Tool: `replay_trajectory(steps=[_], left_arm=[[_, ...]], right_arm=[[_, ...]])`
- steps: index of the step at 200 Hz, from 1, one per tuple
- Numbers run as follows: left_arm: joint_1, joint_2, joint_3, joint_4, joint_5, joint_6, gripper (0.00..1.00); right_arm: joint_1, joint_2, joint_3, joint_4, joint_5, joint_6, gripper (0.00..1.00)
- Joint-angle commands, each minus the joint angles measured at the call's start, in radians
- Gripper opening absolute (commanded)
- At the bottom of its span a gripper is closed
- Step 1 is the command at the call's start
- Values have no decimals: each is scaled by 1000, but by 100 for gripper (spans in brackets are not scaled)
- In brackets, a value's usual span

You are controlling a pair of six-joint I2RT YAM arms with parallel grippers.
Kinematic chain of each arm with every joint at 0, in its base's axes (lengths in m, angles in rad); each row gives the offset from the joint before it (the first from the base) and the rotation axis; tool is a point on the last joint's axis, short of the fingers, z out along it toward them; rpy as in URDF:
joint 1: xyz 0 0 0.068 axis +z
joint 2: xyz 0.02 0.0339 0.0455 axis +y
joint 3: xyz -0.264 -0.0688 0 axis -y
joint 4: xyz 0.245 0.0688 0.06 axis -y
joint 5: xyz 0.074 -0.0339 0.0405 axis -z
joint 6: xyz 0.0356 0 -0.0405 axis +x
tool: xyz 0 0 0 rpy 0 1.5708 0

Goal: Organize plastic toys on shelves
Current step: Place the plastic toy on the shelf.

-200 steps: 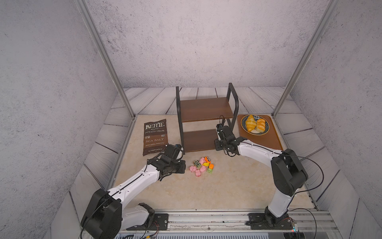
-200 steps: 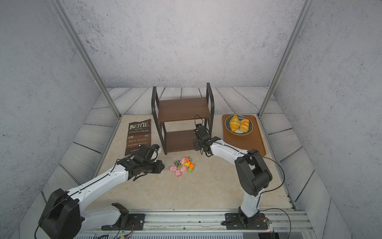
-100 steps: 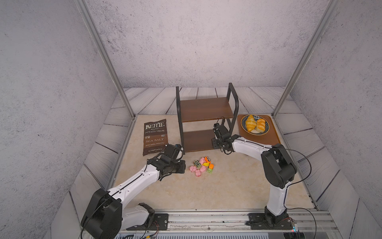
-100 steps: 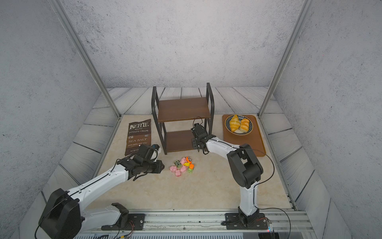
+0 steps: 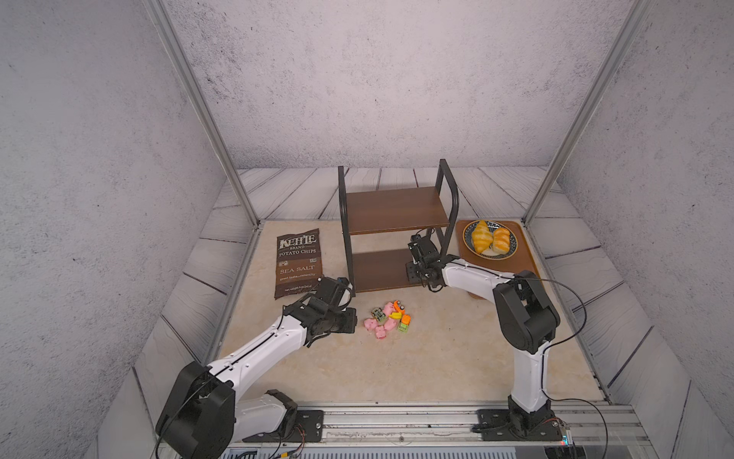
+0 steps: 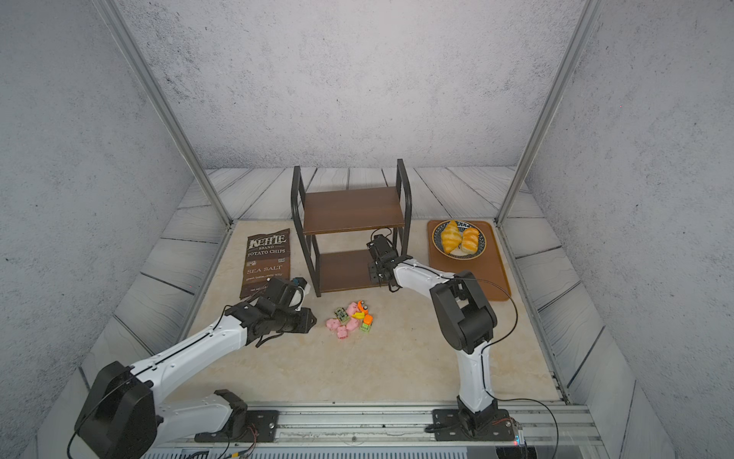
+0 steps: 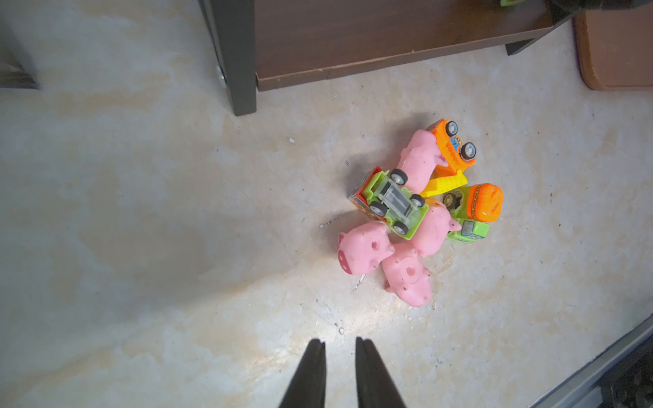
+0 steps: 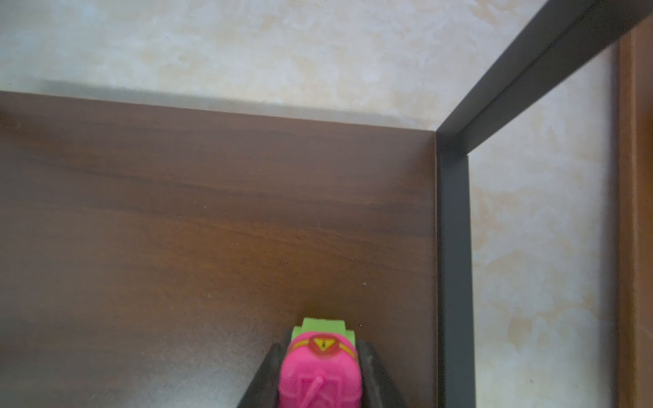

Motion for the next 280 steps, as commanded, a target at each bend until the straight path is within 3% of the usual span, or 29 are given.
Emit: replay_trajectory(steps=[1, 23, 68, 121, 158, 200, 227, 280], left_arm=[[9, 7, -10, -7, 0, 13, 21], [9, 8, -9, -6, 4, 13, 22], [10, 8, -9, -2, 16, 16, 22], [10, 1, -7, 9, 56, 23, 23], [8, 11, -9, 34, 116, 32, 30], [8, 22, -9, 64, 192, 39, 34], [-9, 44, -4, 89, 247, 37, 34], [-84, 142, 40, 144, 245, 11, 37]], right_arm=[[-6, 43, 21, -36, -10, 19, 40], [-6, 37, 23, -44, -16, 21, 52], [-6, -3, 12, -58, -14, 18, 59], [-4, -91, -26, -78, -105, -12, 65], [2, -165, -93, -71, -145, -27, 70], [8, -226, -149, -95, -158, -27, 72], [22, -272, -207, -96, -233, -35, 72], [68, -416, -396, -65, -295, 14, 67]])
